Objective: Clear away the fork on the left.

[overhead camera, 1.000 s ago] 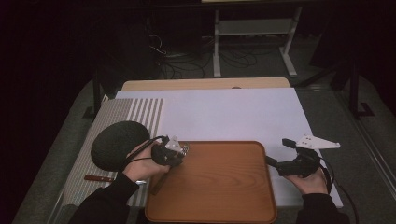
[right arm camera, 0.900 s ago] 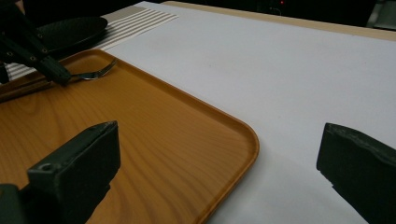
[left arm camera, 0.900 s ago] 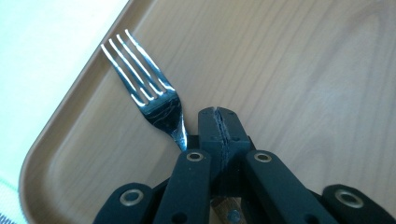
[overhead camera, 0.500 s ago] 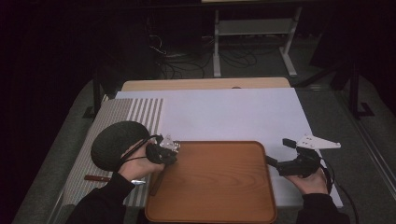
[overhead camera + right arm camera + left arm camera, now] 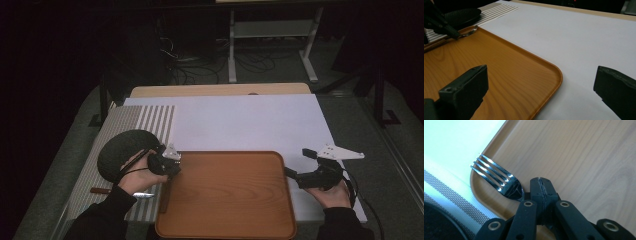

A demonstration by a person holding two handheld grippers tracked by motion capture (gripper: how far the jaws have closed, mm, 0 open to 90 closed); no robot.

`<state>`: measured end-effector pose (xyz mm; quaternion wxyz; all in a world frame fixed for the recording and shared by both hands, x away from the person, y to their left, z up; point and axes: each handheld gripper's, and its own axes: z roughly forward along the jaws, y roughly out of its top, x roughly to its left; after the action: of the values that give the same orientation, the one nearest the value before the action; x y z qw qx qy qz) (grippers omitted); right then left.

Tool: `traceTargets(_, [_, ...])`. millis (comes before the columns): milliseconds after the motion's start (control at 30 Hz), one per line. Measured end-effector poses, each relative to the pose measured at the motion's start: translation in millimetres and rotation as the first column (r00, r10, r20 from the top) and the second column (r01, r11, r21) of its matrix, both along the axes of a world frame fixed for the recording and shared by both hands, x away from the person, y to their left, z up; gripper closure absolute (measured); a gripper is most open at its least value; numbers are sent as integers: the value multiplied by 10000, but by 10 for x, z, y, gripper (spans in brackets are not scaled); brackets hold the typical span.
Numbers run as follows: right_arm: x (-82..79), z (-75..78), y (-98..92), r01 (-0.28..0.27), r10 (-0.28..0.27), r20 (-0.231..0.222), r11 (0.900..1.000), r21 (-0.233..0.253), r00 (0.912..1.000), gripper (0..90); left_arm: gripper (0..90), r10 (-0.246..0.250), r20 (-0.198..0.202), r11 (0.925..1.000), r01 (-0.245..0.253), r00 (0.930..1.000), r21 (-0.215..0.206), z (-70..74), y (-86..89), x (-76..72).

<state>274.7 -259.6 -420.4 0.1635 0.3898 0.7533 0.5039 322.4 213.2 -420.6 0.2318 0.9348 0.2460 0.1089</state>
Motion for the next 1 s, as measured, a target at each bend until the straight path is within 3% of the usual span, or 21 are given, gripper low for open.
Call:
traceTargets(267, [4, -4, 1, -28, 28, -27, 10000, -5, 10000, 0, 846, 42, 218, 9999, -39, 9998, -155, 24, 79, -15])
traceTargets(567, [5, -7, 5, -44, 44, -57, 10000, -16, 10000, 0, 761, 373, 553, 9963, -328, 9978, -800, 56, 217, -37])
traceTargets(1000, [10, -11, 11, -38, 38, -117, 10000, -13, 9999, 0, 702, 862, 955, 9803, -674, 9917, -1858, 116, 395, -85])
